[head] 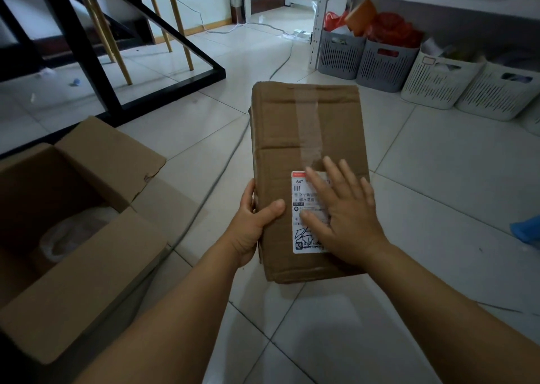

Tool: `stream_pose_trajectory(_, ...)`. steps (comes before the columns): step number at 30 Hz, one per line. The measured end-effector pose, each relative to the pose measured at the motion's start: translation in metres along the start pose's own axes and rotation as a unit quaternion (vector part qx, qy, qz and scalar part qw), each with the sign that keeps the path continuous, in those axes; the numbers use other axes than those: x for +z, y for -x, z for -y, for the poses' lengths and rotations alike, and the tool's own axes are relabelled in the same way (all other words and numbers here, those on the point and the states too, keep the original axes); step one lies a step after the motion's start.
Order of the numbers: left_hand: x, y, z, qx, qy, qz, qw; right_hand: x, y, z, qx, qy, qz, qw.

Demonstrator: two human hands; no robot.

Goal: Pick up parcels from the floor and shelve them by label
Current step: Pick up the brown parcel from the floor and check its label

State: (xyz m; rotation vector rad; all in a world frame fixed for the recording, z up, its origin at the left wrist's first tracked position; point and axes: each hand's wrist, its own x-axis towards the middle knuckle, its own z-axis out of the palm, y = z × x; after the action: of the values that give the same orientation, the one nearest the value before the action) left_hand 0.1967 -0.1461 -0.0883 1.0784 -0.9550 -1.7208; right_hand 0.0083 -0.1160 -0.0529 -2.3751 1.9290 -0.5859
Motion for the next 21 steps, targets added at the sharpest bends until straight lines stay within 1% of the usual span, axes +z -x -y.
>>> stream_pose_trajectory(3,-0.001,-0.001,-0.004,0.012,0.002,-0.002,1.000,0.002,0.006,0.004,-0.029,0.040,0.019,0.999)
stream_pose_trajectory(8,-0.009,-0.002,-0.012,0.024,0.010,-0.023,0.999,0.007,0.018,0.007,-0.068,0.012,0.039,0.997)
stream_pose_trajectory(11,-0.011,-0.002,-0.013,0.030,0.009,-0.025,0.999,0.007,0.020,0.010,-0.078,0.019,0.046,0.996)
stream_pose_trajectory(21,-0.010,-0.004,-0.014,0.045,-0.001,-0.012,0.999,0.006,0.015,0.020,-0.058,0.014,-0.028,0.998)
